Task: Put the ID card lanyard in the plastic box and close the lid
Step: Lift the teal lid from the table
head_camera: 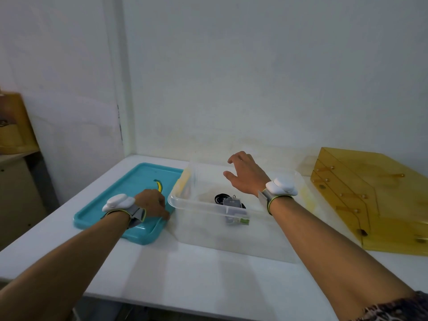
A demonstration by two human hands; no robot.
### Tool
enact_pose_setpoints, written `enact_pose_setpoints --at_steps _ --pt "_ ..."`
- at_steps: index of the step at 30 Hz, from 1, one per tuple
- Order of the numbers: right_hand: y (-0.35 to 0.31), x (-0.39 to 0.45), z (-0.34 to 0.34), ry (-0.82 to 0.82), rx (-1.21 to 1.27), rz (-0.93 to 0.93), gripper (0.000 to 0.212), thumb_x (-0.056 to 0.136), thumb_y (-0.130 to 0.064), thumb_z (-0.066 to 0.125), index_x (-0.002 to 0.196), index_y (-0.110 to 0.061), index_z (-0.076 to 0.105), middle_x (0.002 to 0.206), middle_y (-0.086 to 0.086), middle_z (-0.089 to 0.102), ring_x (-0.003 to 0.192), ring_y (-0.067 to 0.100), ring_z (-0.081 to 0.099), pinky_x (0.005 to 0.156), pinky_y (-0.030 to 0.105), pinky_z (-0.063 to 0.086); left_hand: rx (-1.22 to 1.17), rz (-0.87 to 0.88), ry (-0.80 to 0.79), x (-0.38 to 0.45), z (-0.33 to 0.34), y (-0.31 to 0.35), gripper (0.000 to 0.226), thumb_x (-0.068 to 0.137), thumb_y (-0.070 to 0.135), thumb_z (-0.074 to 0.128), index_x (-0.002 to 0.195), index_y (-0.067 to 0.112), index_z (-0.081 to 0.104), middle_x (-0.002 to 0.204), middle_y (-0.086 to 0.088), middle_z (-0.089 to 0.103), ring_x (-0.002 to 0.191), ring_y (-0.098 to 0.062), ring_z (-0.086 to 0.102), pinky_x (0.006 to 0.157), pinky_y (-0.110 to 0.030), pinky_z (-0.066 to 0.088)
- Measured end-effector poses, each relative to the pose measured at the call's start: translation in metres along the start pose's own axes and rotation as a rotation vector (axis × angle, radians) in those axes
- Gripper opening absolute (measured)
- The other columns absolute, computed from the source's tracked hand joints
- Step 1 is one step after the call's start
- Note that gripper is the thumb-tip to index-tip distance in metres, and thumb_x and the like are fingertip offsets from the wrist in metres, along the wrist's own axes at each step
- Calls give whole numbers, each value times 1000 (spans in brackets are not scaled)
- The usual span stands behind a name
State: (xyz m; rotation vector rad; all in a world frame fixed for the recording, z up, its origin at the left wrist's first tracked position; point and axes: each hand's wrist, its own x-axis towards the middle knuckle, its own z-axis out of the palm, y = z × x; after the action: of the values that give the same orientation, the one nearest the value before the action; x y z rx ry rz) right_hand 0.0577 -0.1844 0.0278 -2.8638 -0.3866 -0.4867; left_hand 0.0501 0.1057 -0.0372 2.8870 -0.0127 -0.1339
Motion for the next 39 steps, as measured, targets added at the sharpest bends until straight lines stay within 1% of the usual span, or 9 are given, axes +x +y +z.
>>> enact_pose_setpoints --at_steps 8,14,22,24,26,29,33,36,39 --pt "2 -1 0 3 11 18 40 97 -39 52 128 -13 52 140 2 42 131 20 41 93 43 50 67 0 40 -5 5 -1 37 62 55 81 78 25 69 86 3 62 84 -20 63 74 -27 51" --pt "3 -3 0 0 17 25 40 97 -39 52 127 -13 52 140 2 42 132 21 40 94 43 50 40 45 106 -5 2 -1 39 71 40 76 56 21 46 84 -4 53 74 -24 53 65 -26 41" --pt "6 -3 -5 9 43 41 39 98 -39 52 126 -12 52 139 3 43 133 21 39 95 43 49 -43 101 278 0 -50 -2 40 79 30 75 60 19 41 89 -9 63 91 -32 59 78 -32 42" --pt "6 -2 -6 10 45 44 39 98 -39 52 126 -12 52 139 3 43 133 21 39 95 43 49 -29 101 317 -2 -63 1 26 84 29 71 73 10 56 107 -16 68 105 -36 61 89 -35 45" --pt "5 -2 -7 9 49 48 39 98 -39 52 126 -12 53 139 3 43 133 21 39 95 43 50 -10 86 335 -1 -73 2 34 90 29 64 96 -5 65 116 -21 66 109 -37 61 93 -36 45" --pt "4 -2 -8 10 54 48 38 98 -39 52 125 -12 53 138 3 43 132 21 39 95 43 50 -65 44 329 2 -88 1 41 95 30 59 107 -9 62 121 -24 64 111 -38 60 91 -36 45" --pt "3 0 -9 16 64 47 38 98 -38 53 125 -12 53 139 3 43 131 21 39 95 43 49 -150 33 359 2 -112 5 32 95 32 58 91 0 61 108 -21 69 88 -34 60 74 -34 42" --pt "3 2 -11 26 98 44 38 98 -38 53 125 -11 54 138 5 44 132 23 39 96 40 48 -197 79 388 0 -129 16 31 94 30 59 89 -1 61 108 -22 68 93 -39 62 76 -36 42" --pt "2 4 -16 41 181 64 38 100 -37 53 125 -9 54 139 8 43 133 24 38 97 36 45 -215 128 408 -2 -141 28 29 95 31 60 95 2 60 104 -12 64 91 -30 57 76 -36 40"
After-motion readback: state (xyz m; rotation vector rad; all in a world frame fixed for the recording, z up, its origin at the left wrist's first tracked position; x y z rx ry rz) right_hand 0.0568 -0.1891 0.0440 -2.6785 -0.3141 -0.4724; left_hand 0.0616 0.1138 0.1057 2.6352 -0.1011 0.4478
